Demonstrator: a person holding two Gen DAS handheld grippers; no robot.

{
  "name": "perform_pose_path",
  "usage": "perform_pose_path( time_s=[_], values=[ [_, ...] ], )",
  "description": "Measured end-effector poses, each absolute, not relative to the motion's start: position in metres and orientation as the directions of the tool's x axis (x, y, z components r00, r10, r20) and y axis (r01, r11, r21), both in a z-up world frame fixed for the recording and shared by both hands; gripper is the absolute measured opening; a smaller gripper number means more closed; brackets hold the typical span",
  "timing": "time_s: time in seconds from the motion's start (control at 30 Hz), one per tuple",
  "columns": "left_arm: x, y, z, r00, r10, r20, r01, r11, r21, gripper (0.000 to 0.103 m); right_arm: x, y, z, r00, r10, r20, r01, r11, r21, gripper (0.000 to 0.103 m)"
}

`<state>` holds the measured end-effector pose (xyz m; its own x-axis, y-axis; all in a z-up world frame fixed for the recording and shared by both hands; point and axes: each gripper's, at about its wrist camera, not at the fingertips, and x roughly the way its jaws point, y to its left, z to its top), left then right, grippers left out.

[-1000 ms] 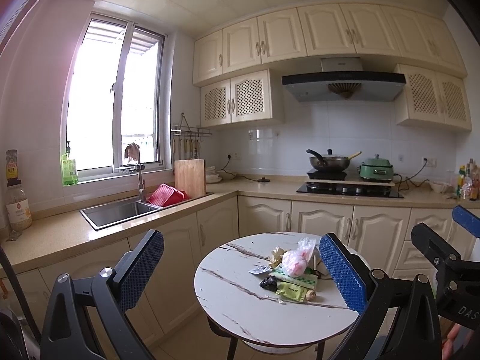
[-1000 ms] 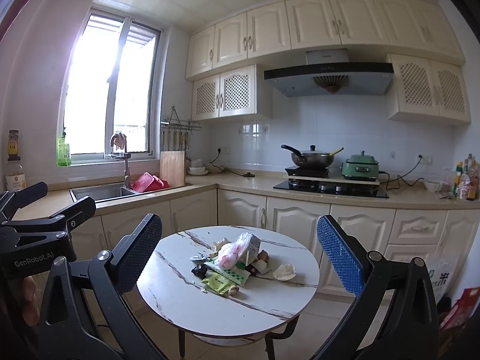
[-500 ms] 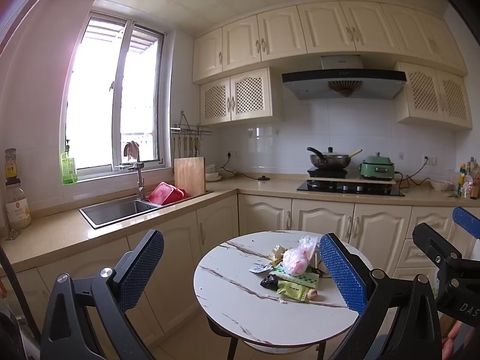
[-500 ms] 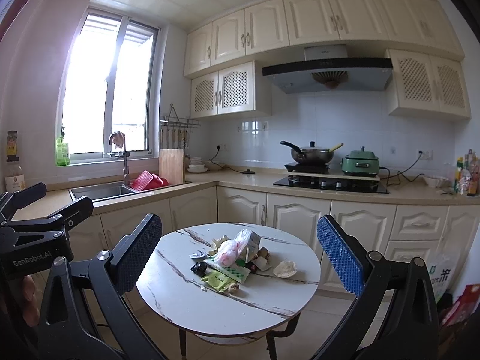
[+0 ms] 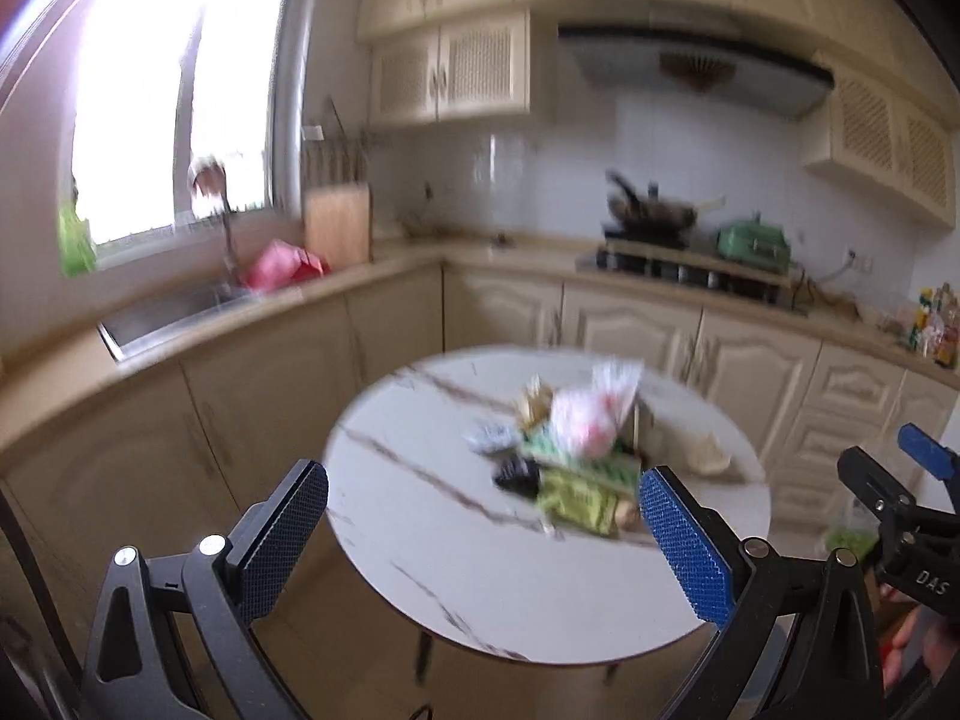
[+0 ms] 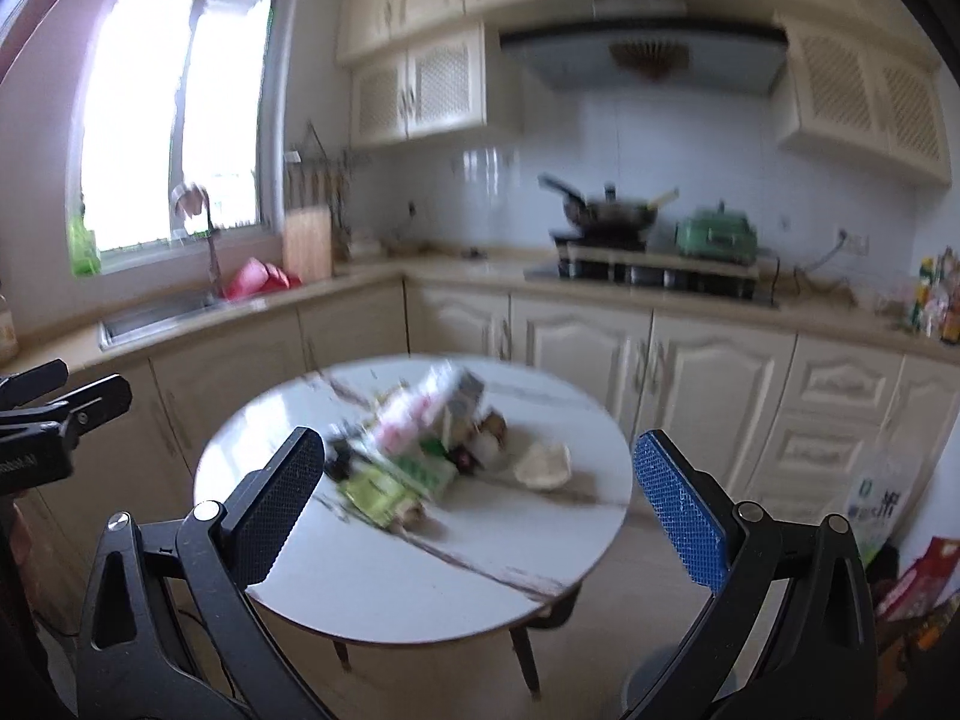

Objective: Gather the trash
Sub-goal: 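Reach the left tool to the walnut and close on it while the right tool grasps the bread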

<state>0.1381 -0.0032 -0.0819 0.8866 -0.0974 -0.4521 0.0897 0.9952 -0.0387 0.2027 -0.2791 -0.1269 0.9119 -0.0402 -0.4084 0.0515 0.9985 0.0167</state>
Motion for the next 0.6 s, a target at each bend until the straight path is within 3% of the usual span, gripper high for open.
perform_pose_path(
  time_s=[0.37, 0.53, 0.6],
  values=[
    [0.273, -0.084, -0.146, 0.726, -0.139, -0.673, 0.209, 0.978, 0.024, 0.102, 0.288, -0.329, -0.216, 0.793, -0.010, -0.609, 0.041, 0.999, 0.036, 0.103],
    [0.314, -0.113, -0.171, 0.685, -0.140, -0.715, 0.249, 0.967, 0.049, 0.100, 0.311, -0.353, -0.237, 0.760, -0.003, -0.650, 0.051, 0.997, 0.055, 0.103],
    [0.329, -0.124, -0.182, 0.678, -0.136, -0.722, 0.264, 0.962, 0.067, 0.094, 0.321, -0.362, -0.243, 0.751, 0.008, -0.660, 0.051, 0.996, 0.070, 0.103]
  ],
)
